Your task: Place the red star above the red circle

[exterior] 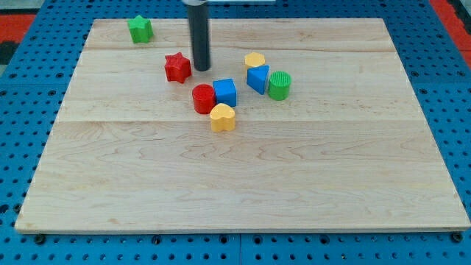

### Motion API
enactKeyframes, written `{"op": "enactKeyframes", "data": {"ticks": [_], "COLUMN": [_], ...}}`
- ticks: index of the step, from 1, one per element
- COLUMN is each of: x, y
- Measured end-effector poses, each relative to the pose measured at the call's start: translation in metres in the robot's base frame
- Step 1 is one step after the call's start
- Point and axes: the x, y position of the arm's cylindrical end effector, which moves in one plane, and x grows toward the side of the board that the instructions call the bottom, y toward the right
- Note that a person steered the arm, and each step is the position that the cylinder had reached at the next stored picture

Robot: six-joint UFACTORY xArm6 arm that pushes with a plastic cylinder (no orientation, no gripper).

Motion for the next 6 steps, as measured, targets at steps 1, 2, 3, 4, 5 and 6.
{"op": "enactKeyframes", "data": {"ticks": [1,2,3,4,5,6], "x": [-0.003,-0.037,-0.024,0.026,0.024,0.062], "y": [-0.068,-0.084,-0.138,-0.033,-0.057,-0.102]}}
